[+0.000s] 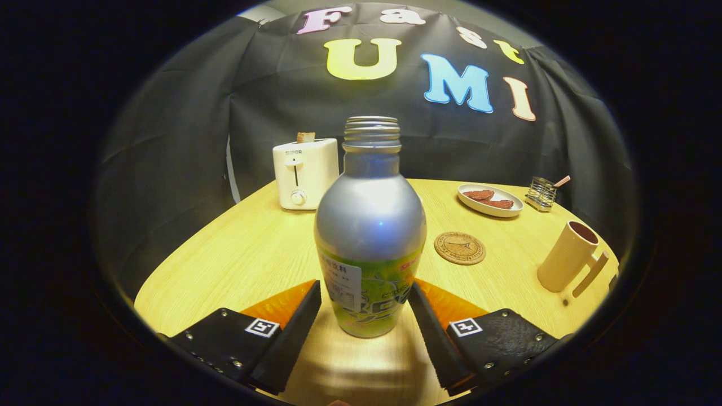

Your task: Take the bottle from table, then pour the juice into the cup, finally place the bottle on the coaster

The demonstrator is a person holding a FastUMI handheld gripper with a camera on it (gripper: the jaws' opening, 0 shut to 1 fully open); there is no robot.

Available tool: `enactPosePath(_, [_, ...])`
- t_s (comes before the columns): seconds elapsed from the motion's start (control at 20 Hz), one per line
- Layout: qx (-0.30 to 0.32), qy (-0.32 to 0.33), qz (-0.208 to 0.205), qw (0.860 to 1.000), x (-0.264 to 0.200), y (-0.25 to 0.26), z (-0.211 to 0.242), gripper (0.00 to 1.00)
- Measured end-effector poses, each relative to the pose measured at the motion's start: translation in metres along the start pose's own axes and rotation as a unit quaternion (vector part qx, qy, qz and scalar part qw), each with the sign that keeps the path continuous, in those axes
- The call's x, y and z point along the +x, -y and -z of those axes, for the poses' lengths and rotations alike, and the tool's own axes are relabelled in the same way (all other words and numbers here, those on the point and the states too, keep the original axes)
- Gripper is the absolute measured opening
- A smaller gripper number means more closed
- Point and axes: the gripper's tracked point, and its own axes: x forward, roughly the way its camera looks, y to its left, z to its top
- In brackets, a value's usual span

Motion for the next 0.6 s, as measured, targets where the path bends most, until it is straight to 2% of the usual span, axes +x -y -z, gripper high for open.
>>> enactPosePath(0.05, [0.0, 0.002, 0.001, 1.0, -0.003, 0.002, 0.0, 0.92])
enactPosePath(0.1, [0.001, 0.002, 0.0, 1.0, 0.002, 0.003, 0.001, 0.84])
enactPosePath(0.15, [0.001, 0.002, 0.001, 1.0, 0.001, 0.004, 0.001, 0.81])
enactPosePath(0.3, [0.007, -0.003, -0.003, 1.0, -0.002, 0.003, 0.001, 0.8])
enactPosePath(0.4, [0.023, -0.014, -0.025, 0.999, -0.003, -0.003, 0.0, 0.78])
enactPosePath(0.6, [0.049, -0.017, -0.039, 0.998, -0.014, 0.001, -0.019, 0.76])
